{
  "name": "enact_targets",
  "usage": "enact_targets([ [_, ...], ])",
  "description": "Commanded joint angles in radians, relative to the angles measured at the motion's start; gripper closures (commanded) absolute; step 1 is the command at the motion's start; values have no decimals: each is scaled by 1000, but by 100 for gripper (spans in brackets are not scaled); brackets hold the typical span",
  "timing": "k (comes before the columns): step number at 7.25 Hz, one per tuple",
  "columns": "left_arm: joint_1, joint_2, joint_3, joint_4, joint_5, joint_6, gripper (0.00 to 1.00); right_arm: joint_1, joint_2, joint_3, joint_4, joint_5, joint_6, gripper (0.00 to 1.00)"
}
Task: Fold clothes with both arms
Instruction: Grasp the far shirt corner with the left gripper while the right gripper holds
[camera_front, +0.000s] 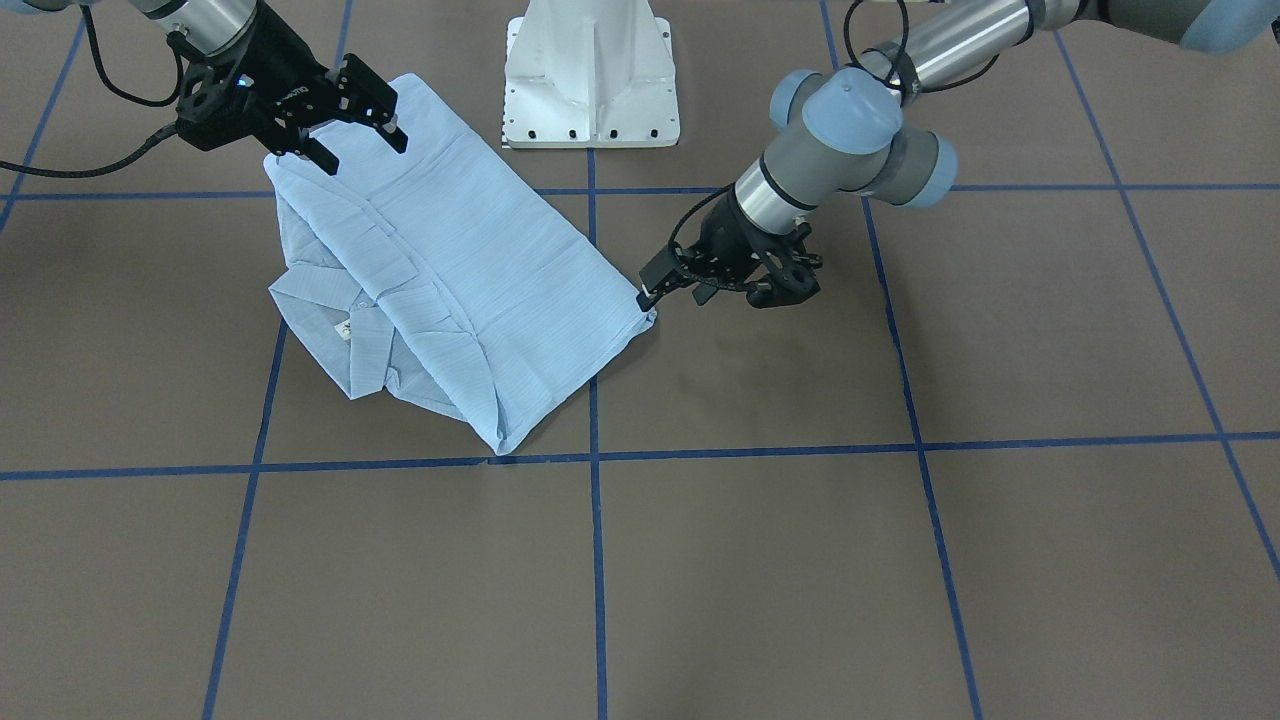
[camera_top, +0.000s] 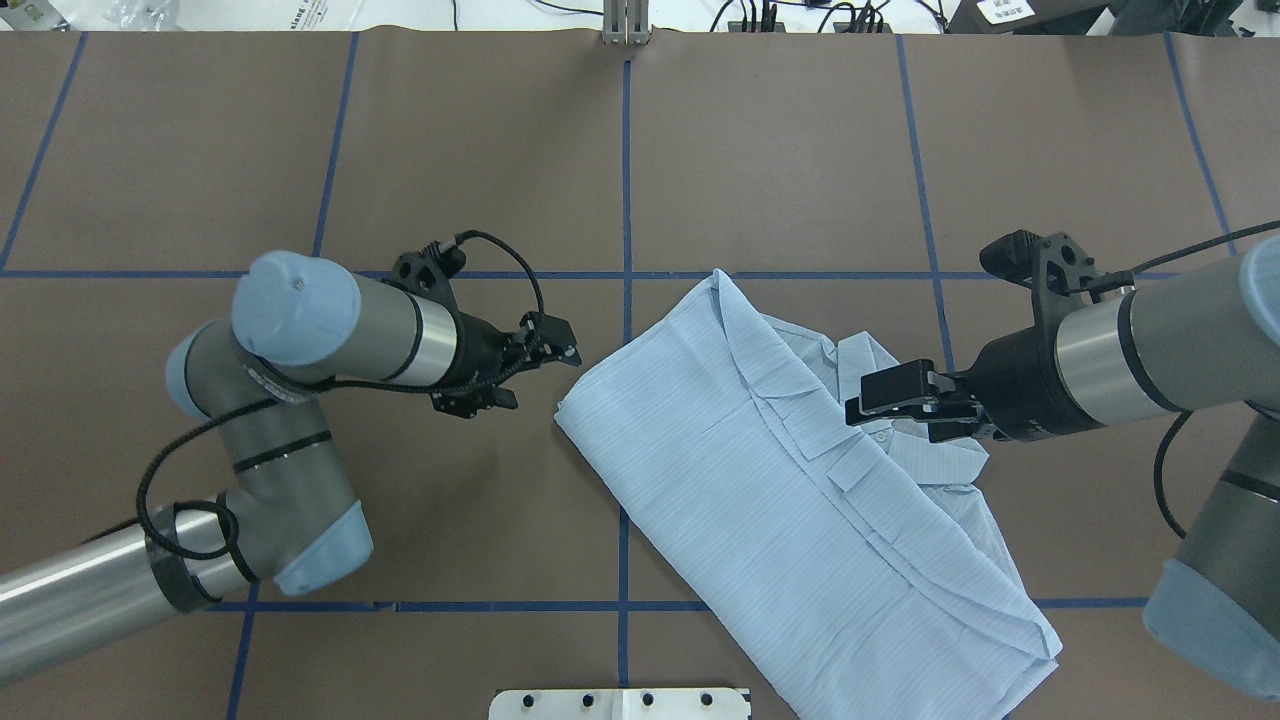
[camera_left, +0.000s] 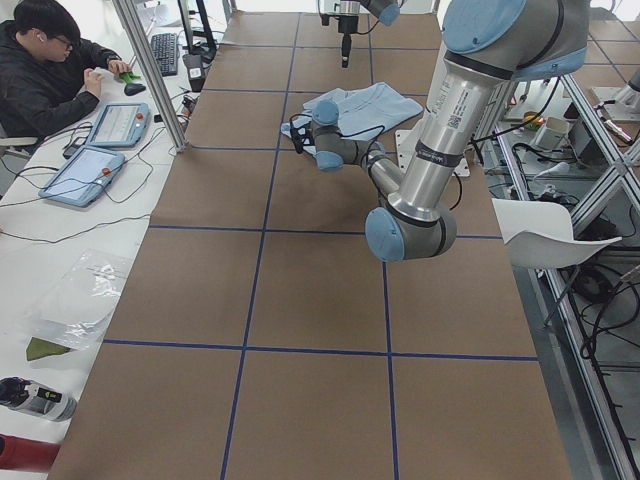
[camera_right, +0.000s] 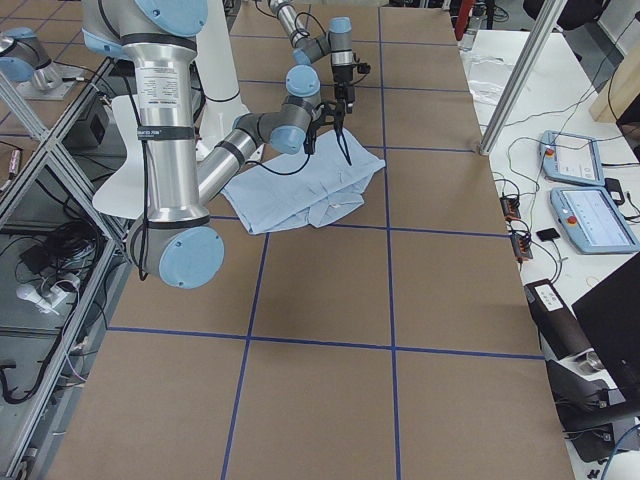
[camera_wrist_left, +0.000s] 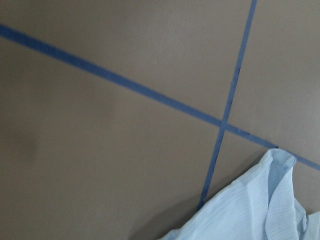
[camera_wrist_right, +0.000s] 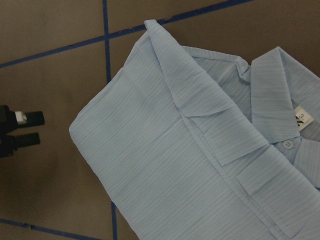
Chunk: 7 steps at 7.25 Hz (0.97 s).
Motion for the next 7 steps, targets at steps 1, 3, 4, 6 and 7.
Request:
enact_targets([
  [1,88,-6,14,51,95,-23,10,12,29,-22,-1,0,0,0],
  [3,88,-9,15,58,95,-23,19,14,29,-25,-2,0,0,0],
  [4,84,-9,17,64,97,-23,24,14,27,-25,-2,2,0,0],
  [6,69,-9,20,76,100,-16,30,14,27,-25,-2,2,0,0],
  [7,69,-17,26,76,100,-14,30,14,27,-31,-2,2,0,0],
])
